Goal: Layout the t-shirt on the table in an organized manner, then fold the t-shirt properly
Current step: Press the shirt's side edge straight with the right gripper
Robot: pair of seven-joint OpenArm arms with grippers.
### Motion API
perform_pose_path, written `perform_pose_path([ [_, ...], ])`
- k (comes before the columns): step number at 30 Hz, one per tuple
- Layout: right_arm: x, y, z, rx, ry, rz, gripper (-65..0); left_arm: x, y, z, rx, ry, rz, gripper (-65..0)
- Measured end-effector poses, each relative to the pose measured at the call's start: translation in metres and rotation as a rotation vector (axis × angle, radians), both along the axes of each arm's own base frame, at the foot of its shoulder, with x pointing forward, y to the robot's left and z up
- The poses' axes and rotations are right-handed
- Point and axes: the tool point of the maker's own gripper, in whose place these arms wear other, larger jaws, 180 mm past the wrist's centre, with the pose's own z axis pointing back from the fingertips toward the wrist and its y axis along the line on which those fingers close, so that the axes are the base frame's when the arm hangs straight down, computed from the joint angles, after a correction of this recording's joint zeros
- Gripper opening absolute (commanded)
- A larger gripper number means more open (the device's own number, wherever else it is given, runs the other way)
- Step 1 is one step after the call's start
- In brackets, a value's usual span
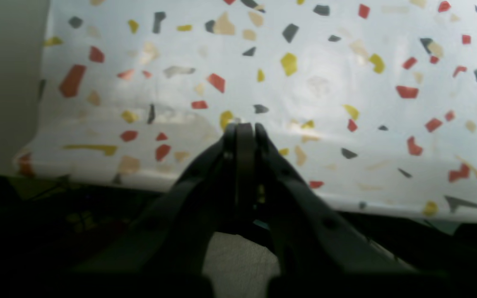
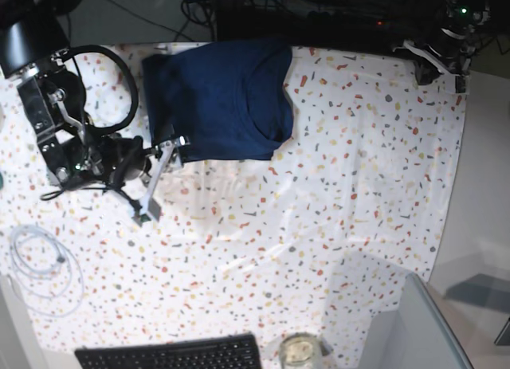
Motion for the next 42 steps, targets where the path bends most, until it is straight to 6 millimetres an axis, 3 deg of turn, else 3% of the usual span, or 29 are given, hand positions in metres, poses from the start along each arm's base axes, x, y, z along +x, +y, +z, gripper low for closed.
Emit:
perform_pose_path([
  [6, 0.000, 0.002, -0.005, 0.000, 0.015, -0.006, -26.6, -0.001, 0.000, 0.000, -0.001, 0.001, 0.000, -65.0],
  [13, 0.008, 0.001, -0.009, 0.015, -0.014, -0.032, -50.0, -0.001, 0.000, 0.000, 0.000, 0.002, 0.001, -65.0],
  [19, 0.000, -0.006, -0.021, -0.007, 0.029, -0.044, -52.5, -0.001, 0.000, 0.000, -0.001, 0.002, 0.001, -65.0],
  [24, 0.002, -0.006, -0.020, -0.005, 0.021, -0.046, -64.4, -0.009, 0.001, -0.009, -0.010, 0.031, 0.013, -65.0],
  [42, 0.022, -0.001, -0.001, 0.008, -0.038, -0.035, -65.0, -0.008, 0.001, -0.009, -0.010, 0.028, 0.013, -65.0],
])
